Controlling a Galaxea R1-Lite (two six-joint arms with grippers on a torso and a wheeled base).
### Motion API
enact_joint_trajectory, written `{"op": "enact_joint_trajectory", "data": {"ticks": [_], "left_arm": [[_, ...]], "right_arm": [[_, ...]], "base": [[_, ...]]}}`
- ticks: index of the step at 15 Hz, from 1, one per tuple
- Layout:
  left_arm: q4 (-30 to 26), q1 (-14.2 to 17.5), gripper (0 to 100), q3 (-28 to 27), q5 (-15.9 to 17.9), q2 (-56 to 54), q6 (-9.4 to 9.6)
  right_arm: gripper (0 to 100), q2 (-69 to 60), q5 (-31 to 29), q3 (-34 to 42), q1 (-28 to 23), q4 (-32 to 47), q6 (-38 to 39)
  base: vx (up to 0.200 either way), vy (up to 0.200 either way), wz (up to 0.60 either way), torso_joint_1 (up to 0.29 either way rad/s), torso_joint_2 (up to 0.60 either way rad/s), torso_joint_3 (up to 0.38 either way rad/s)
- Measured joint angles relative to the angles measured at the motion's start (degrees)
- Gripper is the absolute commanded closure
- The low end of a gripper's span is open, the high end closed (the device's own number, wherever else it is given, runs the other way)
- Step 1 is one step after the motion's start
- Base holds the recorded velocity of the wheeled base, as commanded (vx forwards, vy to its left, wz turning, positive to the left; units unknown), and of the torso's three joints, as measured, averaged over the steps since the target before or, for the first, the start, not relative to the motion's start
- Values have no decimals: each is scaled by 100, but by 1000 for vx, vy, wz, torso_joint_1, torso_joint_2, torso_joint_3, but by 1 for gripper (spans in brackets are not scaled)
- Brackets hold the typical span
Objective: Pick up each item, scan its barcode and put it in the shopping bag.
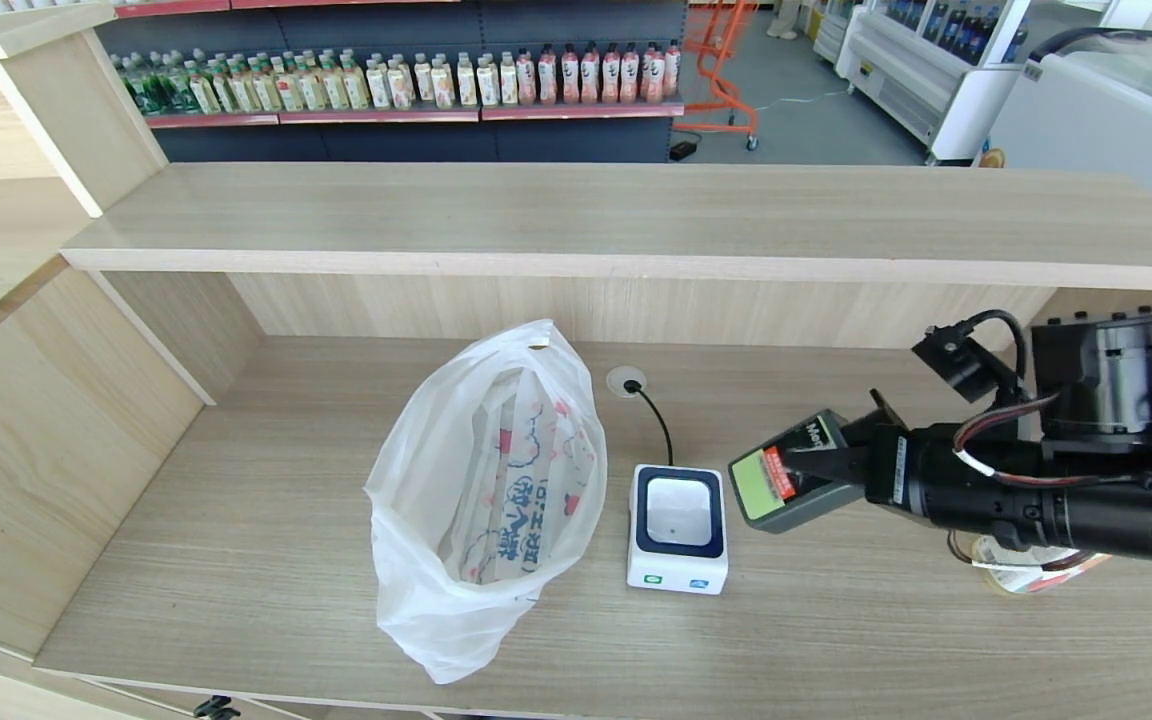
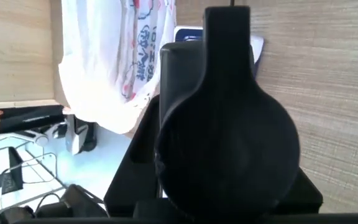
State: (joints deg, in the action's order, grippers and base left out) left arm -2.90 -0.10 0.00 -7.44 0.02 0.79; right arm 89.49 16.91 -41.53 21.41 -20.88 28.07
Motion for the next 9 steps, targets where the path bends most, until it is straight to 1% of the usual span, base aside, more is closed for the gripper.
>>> {"op": "enact_joint_trajectory", "data": {"ticks": [3, 9], "left_arm": [[1, 0, 0, 0, -2, 0, -1], [1, 0, 0, 0, -2, 0, 0]], "right_arm": [[100, 603, -60, -133, 244, -378, 395], [100, 1365, -95, -428, 623, -561, 411]], "base": [[0, 0, 0, 0, 0, 0], [0, 0, 0, 0, 0, 0]]}}
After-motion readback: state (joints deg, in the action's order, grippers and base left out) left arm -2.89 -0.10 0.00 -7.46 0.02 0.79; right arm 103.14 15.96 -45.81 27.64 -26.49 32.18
